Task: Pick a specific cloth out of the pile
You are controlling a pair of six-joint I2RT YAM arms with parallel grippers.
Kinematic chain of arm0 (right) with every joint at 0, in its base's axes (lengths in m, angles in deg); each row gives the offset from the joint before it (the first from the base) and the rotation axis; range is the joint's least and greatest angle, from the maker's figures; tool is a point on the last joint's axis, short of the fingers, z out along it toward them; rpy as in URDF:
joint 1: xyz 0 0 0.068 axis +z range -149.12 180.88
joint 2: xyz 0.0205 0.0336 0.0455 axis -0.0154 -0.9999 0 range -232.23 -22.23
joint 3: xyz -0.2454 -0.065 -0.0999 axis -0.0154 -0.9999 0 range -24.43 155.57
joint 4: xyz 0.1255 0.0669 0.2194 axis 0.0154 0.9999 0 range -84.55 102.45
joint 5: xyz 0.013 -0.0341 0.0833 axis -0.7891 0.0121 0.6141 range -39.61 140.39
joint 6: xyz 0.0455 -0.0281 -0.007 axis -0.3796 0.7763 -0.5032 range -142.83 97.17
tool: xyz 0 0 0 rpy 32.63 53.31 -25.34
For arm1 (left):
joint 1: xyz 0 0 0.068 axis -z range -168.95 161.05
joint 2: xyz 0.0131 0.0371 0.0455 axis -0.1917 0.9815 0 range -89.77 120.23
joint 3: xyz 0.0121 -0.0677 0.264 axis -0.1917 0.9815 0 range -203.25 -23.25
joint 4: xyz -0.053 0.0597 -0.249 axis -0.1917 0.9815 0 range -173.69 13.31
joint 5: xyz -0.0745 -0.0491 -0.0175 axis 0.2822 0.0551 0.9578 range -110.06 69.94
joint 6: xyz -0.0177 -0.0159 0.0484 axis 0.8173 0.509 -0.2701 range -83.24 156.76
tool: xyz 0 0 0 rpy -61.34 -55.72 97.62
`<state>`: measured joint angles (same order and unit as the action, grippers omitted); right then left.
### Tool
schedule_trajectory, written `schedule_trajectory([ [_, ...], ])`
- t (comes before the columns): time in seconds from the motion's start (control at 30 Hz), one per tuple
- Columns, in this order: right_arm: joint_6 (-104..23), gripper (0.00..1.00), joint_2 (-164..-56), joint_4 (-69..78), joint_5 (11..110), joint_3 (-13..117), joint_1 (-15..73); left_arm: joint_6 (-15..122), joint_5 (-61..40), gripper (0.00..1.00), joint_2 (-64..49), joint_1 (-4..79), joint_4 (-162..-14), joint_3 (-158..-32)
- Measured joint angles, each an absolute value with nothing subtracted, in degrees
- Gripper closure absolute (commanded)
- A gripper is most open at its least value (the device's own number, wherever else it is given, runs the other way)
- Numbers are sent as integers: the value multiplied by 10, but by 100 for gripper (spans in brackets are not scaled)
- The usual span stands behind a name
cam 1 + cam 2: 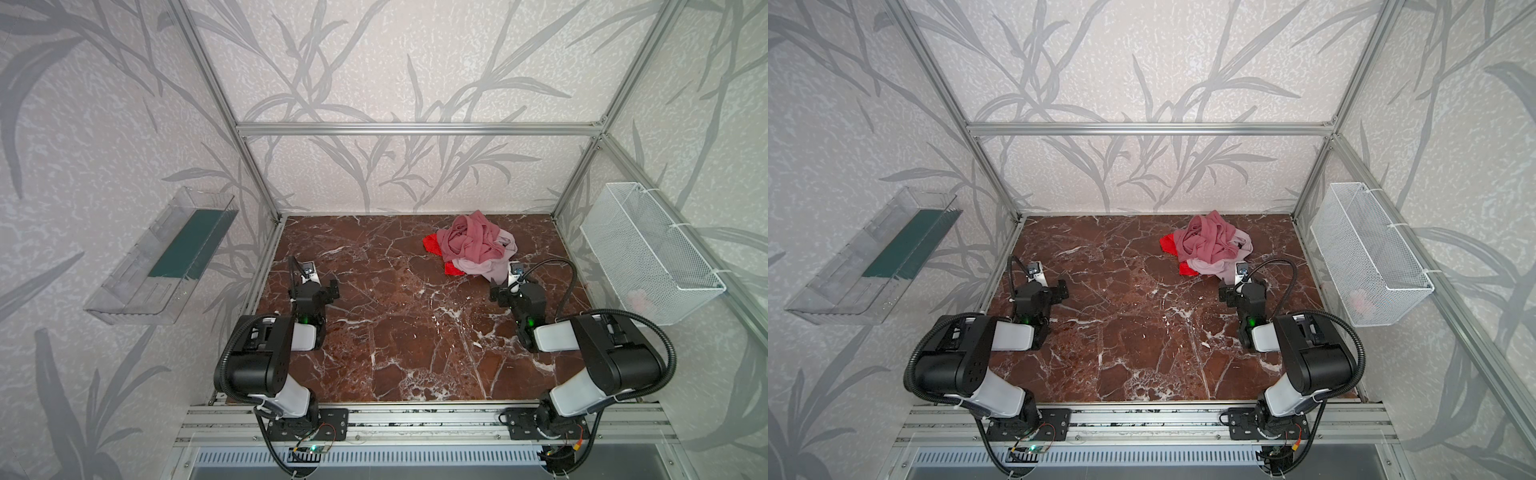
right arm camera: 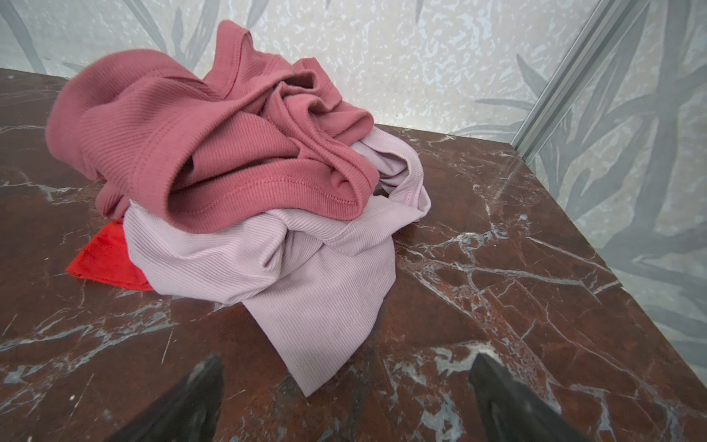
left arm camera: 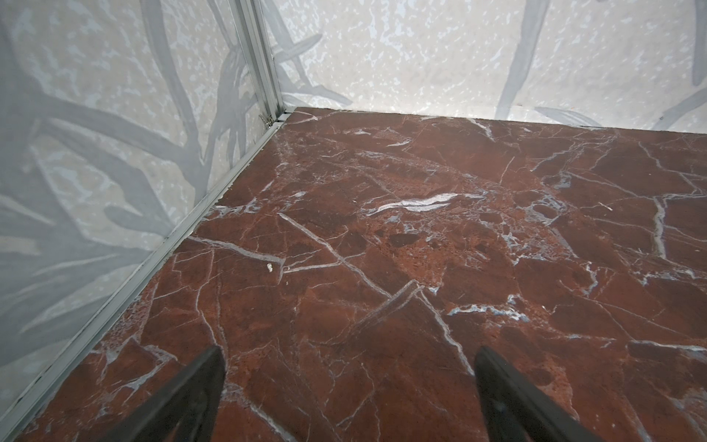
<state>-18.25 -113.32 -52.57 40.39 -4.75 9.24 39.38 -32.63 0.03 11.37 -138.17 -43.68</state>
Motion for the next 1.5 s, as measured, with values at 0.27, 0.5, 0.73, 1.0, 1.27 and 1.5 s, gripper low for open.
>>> schedule_trajectory([
  [0.27,-182,1,-1133,-525,404,-47,92,394,-326,1,0,114,-1382,-437],
  [0.5,-179,6,-1124,-512,395,-47,99,393,-340,27,-15,118,-1360,-437],
  [0.73,-173,18,-990,-259,343,84,173,411,-365,41,-162,146,-1137,-547],
  [1.0,-240,31,-993,4,340,287,306,535,-348,48,-179,162,-912,-670],
  [1.27,-328,54,-1153,158,384,361,348,597,-300,48,-130,168,-796,-683],
  [1.5,-360,57,-1261,203,390,446,348,611,-268,48,-120,175,-785,-683],
])
